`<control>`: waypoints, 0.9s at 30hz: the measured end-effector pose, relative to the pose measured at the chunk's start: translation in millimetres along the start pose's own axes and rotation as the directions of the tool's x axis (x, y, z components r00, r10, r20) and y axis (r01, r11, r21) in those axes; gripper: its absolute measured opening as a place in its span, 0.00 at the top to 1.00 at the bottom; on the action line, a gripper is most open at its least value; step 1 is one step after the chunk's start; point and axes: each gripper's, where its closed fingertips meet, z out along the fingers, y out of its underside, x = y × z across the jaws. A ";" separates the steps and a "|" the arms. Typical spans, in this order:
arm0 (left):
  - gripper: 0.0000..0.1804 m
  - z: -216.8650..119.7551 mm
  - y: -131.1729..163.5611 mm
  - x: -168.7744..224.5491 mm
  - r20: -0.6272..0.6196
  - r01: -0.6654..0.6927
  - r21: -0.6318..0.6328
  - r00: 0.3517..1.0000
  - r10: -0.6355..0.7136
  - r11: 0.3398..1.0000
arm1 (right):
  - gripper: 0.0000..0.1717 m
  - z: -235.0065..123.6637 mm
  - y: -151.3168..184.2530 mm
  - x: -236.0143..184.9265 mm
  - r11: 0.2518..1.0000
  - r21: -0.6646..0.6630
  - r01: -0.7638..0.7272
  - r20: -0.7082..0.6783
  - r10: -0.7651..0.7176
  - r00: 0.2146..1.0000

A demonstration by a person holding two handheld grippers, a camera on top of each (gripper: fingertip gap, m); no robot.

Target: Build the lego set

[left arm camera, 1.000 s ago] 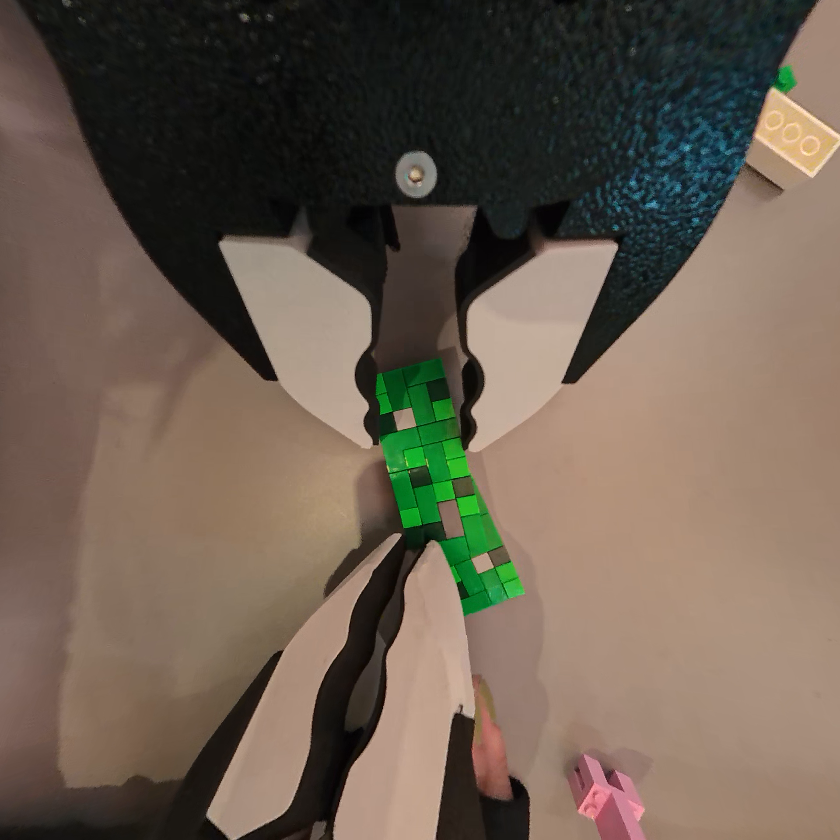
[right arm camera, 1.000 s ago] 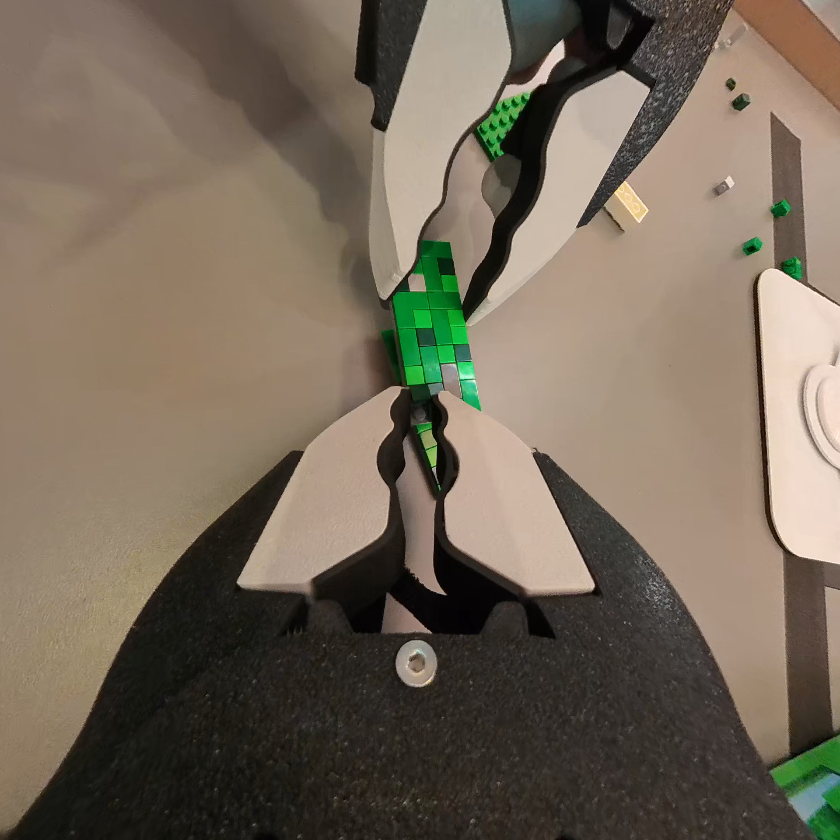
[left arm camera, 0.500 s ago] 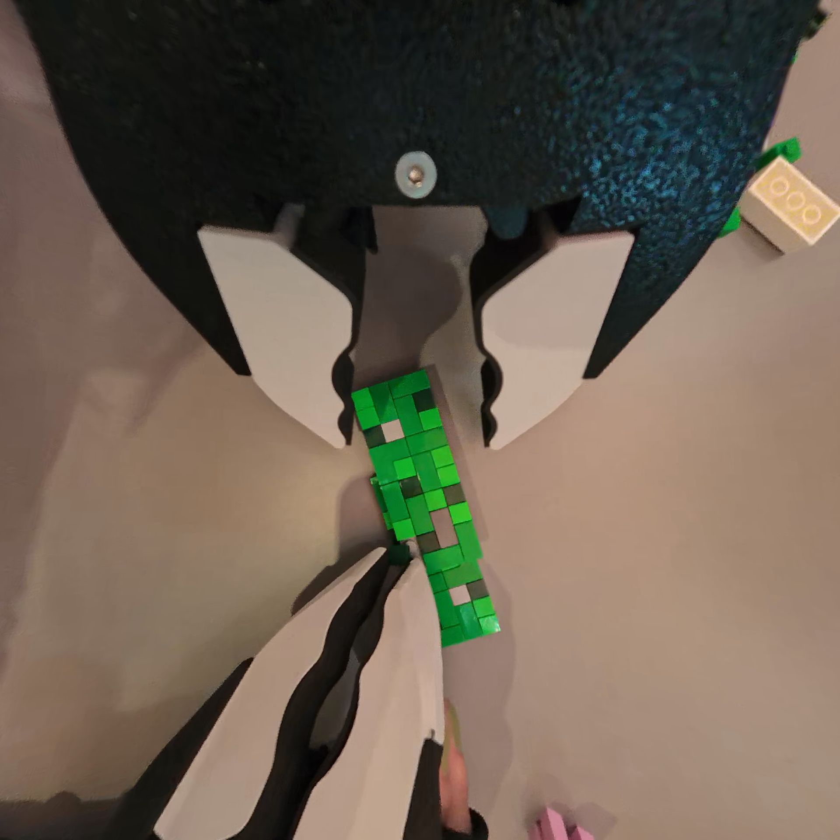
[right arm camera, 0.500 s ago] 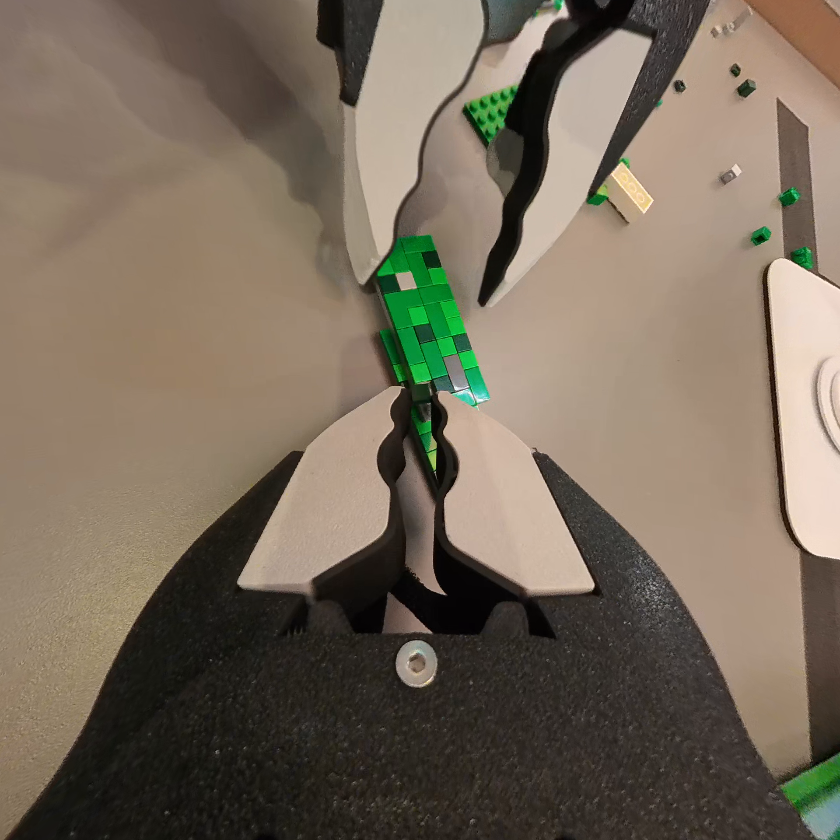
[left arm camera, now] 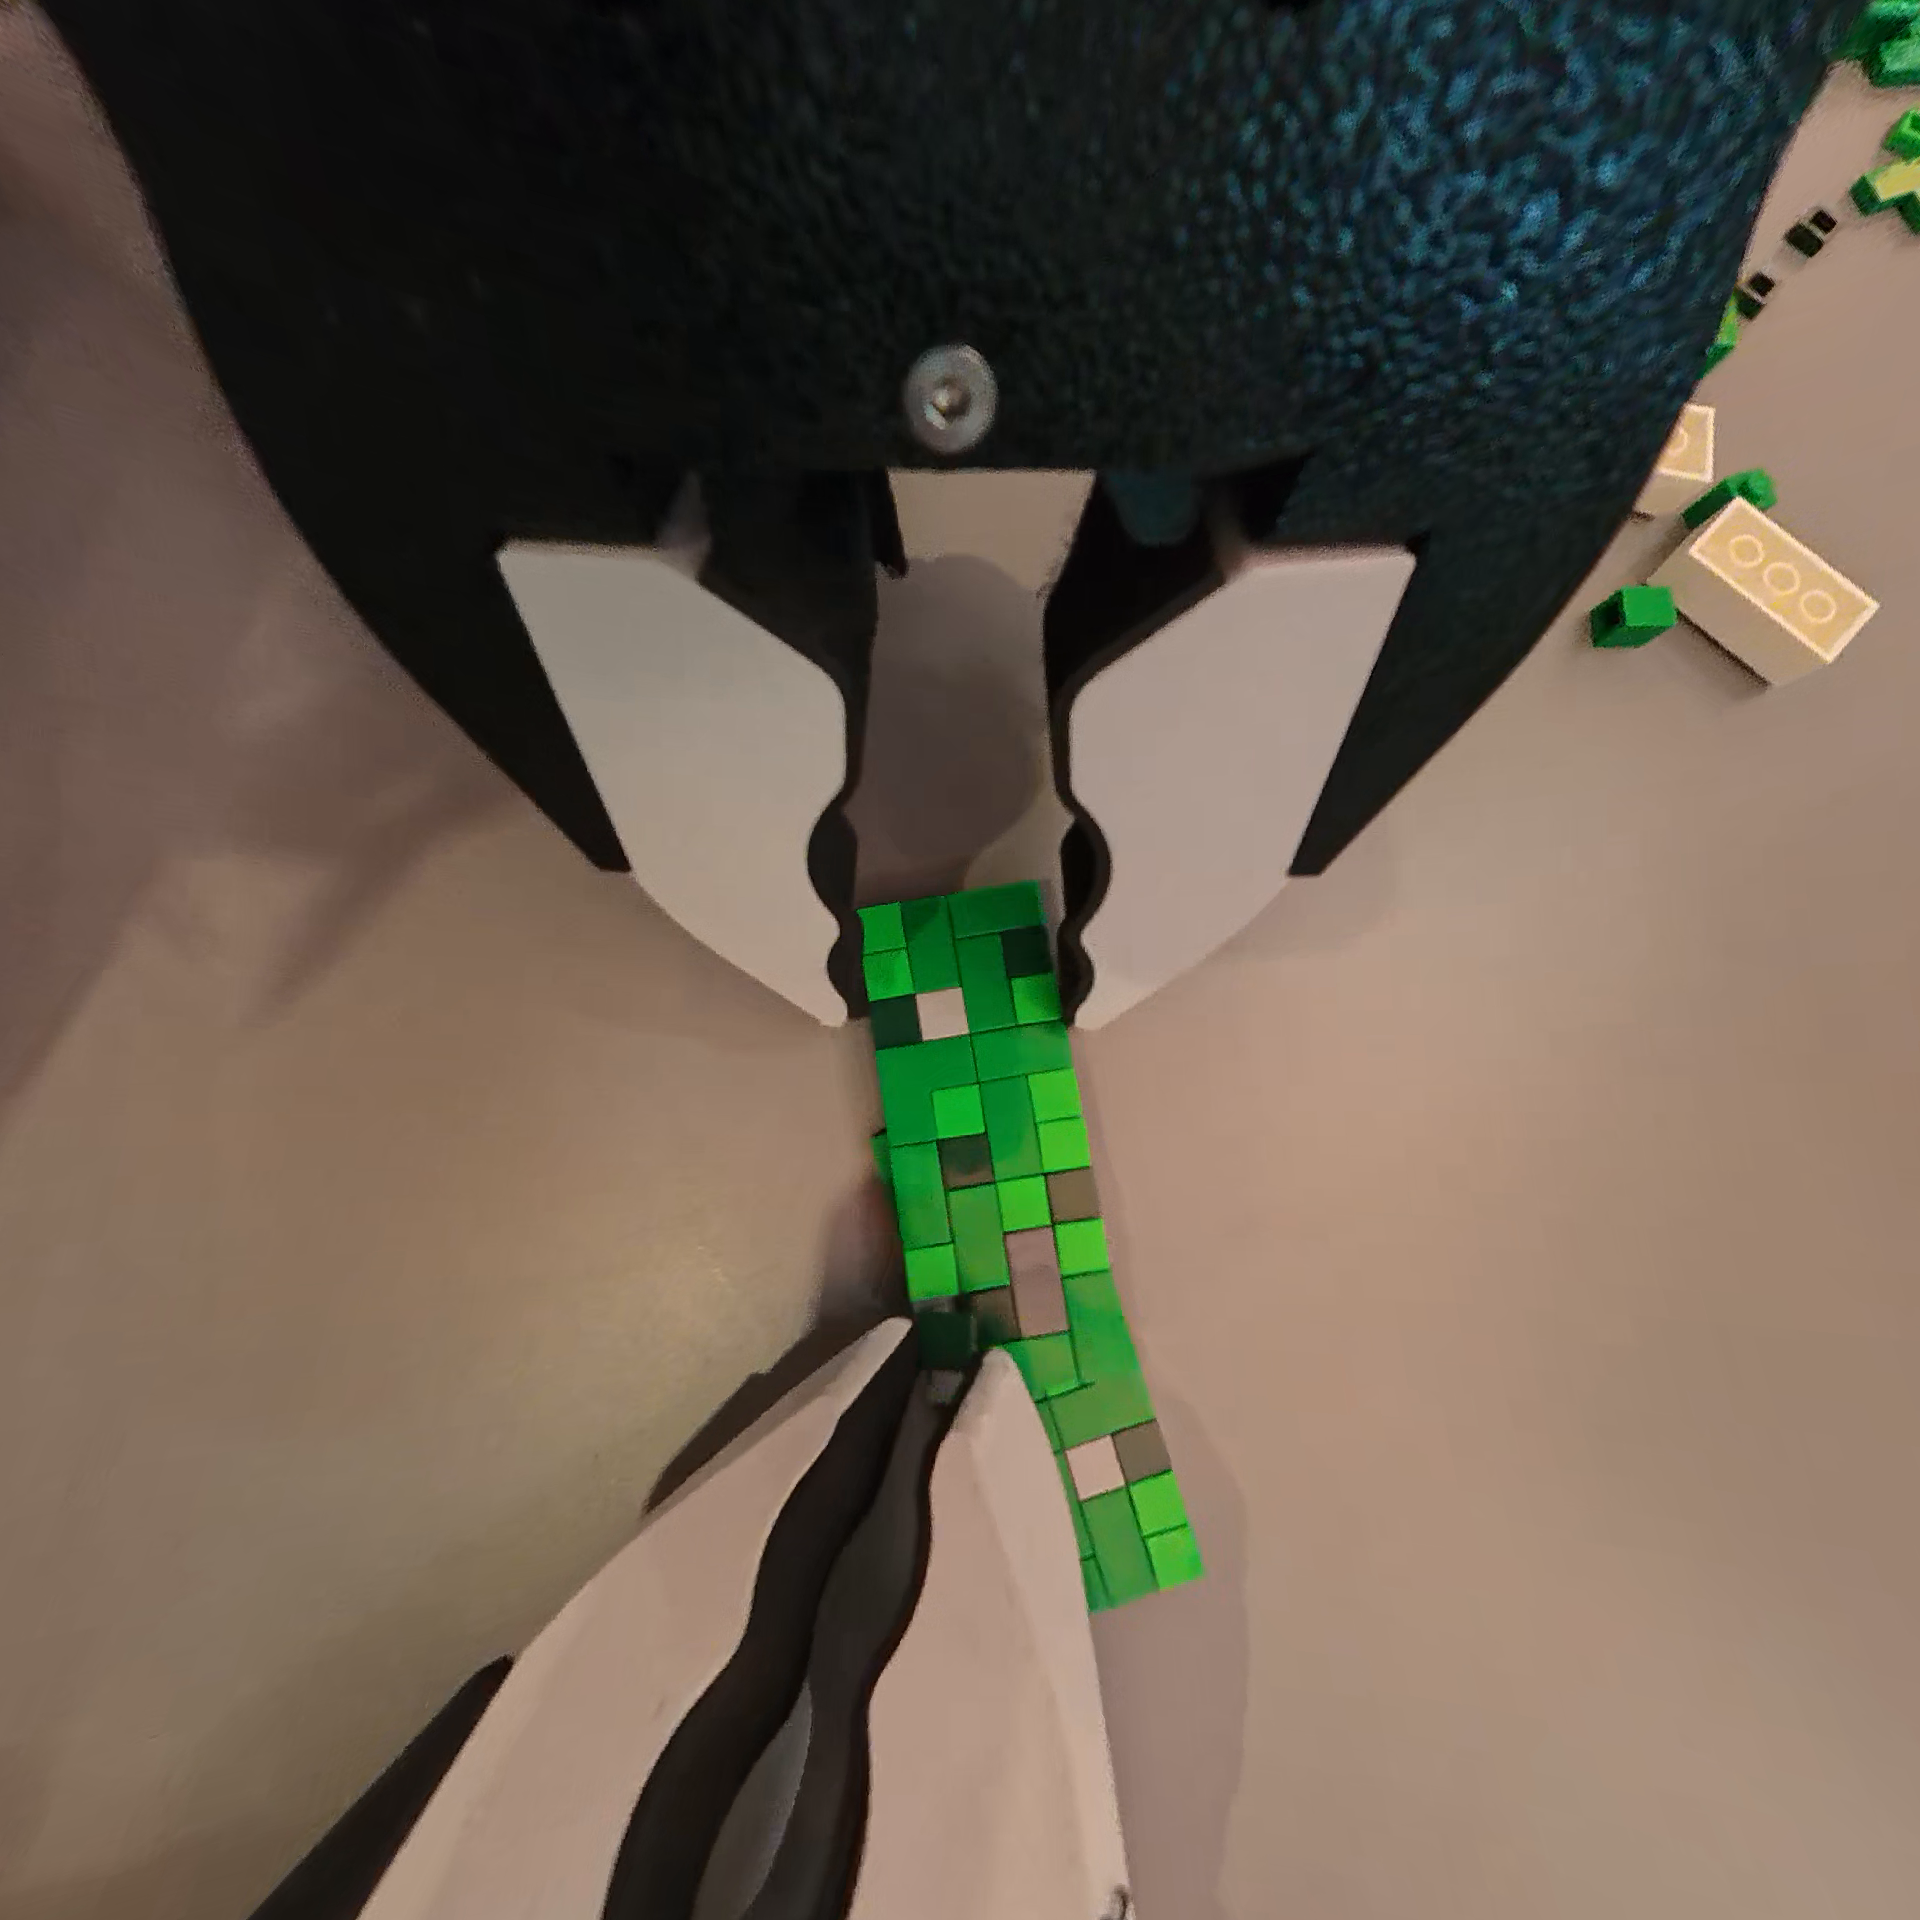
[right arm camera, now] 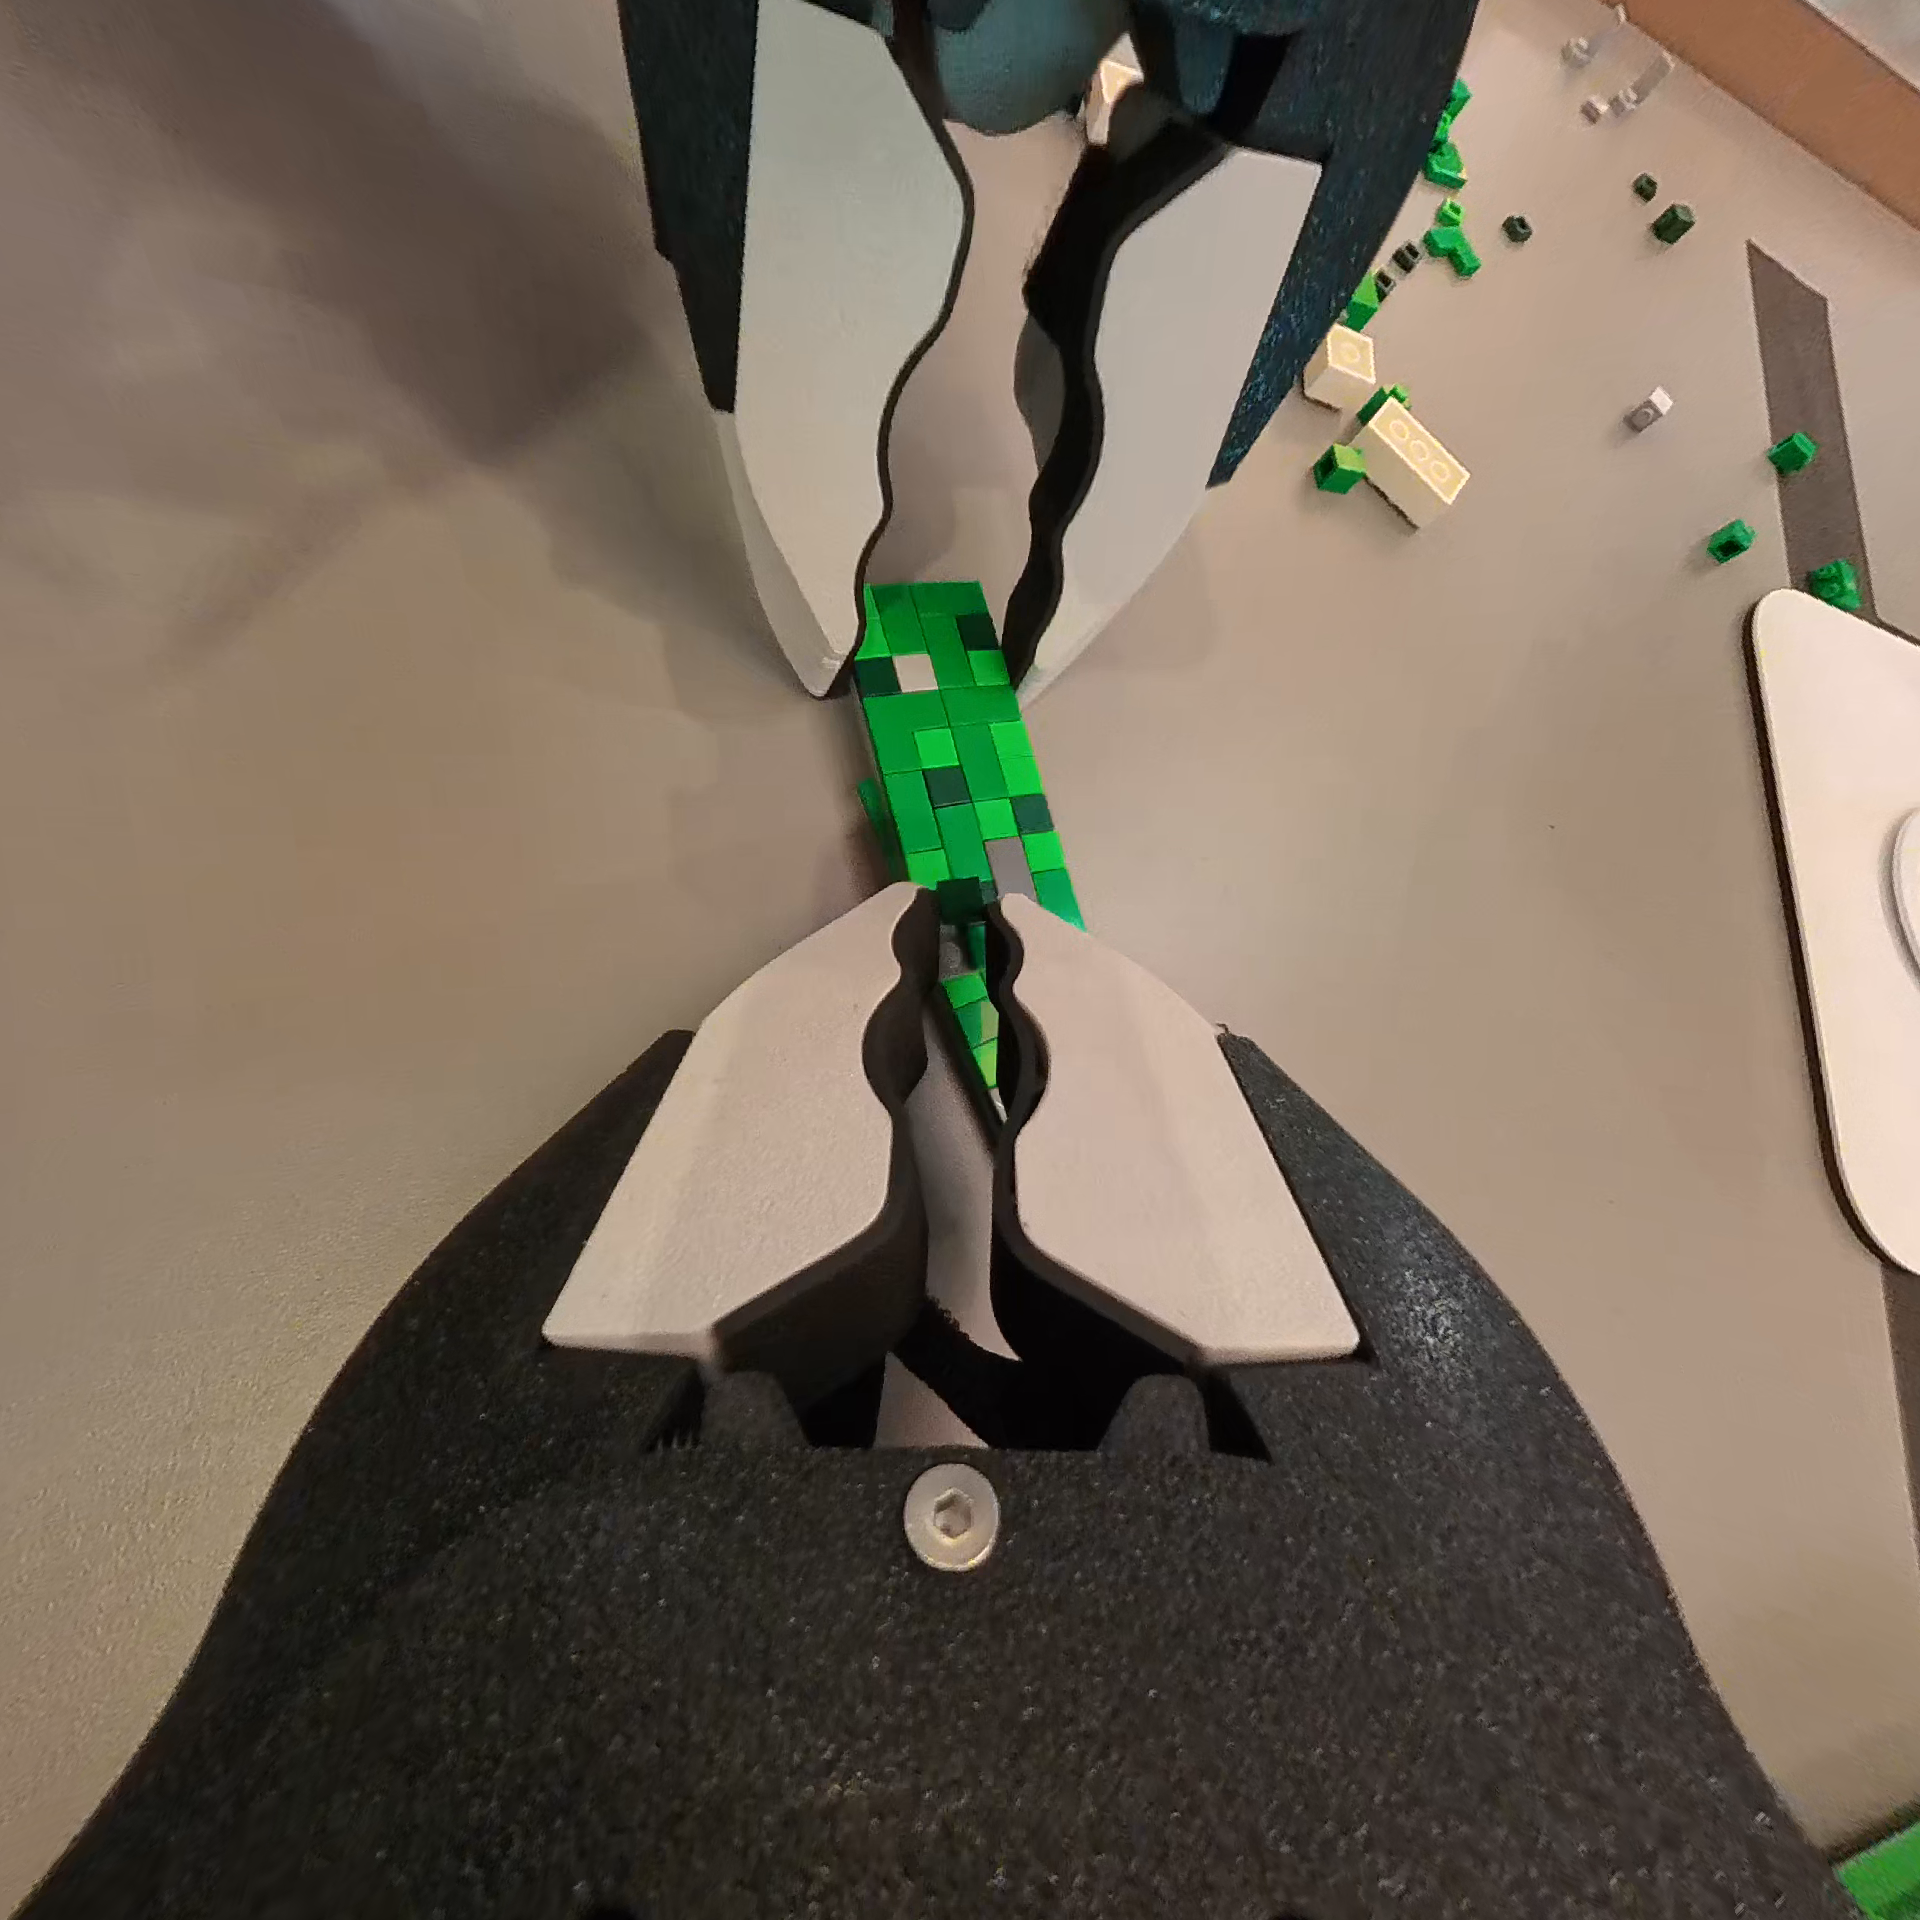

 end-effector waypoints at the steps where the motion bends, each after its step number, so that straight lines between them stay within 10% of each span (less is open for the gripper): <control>1: 0.81 0.3 -0.5 -0.2 0.001 -0.011 0.007 1.000 0.011 1.000 | 0.95 0.0 0.1 -0.5 1.000 -0.002 0.001 0.006 -0.001 1.000; 27: 0.81 -5.2 -4.9 5.0 -0.093 0.077 0.168 0.994 -0.062 0.983 | 0.95 -2.8 -1.5 -6.0 0.997 -0.067 0.031 0.048 -0.028 0.998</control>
